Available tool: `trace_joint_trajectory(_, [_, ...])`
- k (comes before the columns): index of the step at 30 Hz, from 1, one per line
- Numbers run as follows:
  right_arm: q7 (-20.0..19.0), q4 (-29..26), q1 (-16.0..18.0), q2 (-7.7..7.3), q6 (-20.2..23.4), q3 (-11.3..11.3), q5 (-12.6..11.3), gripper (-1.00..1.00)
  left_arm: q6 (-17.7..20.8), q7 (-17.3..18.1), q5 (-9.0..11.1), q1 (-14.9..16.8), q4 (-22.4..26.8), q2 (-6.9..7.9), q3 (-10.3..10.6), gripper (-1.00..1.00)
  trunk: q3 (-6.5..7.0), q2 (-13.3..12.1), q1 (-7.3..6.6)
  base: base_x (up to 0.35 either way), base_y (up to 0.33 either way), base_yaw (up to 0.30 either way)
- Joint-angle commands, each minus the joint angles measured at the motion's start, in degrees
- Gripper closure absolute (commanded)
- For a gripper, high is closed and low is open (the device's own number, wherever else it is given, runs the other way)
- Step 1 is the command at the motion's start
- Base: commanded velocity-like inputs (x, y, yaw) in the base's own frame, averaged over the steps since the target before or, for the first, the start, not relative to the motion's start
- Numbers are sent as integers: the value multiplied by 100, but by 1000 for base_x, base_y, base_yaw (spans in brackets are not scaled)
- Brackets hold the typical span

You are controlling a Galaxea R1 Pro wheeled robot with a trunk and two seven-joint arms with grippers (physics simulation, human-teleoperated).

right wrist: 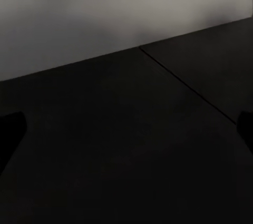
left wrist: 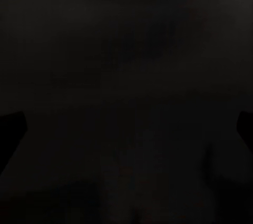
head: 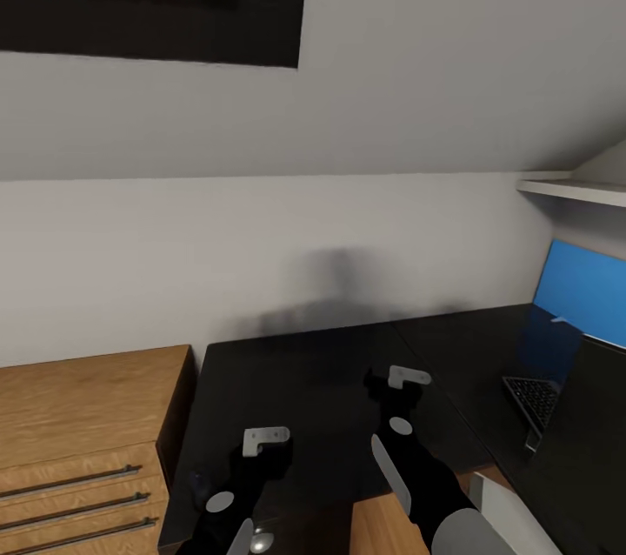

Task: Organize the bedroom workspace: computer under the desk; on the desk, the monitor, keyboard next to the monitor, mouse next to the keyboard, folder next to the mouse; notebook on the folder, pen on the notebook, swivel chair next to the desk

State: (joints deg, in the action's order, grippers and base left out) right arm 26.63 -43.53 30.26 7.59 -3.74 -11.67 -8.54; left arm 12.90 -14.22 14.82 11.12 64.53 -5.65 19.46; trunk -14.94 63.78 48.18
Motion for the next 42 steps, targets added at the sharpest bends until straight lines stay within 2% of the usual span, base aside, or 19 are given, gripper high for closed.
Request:
trace_joint_trajectory(1, [32,3,6,-4,-72,-24,-60,-100,19,-46,56,4,10,3,14,-100,-7,5,1,13,0,0])
trace_joint_trajectory(17, [35,3,5,-4,-148,-10,-60,-100,11,-45,47,4,27,22,85,-100,-7,5,1,127,-22,0])
trace_joint_trajectory(42, [26,15,6,-4,-145,-6,-62,-100,10,-54,56,4,33,20,93,-100,-7,5,1,6,-1,0])
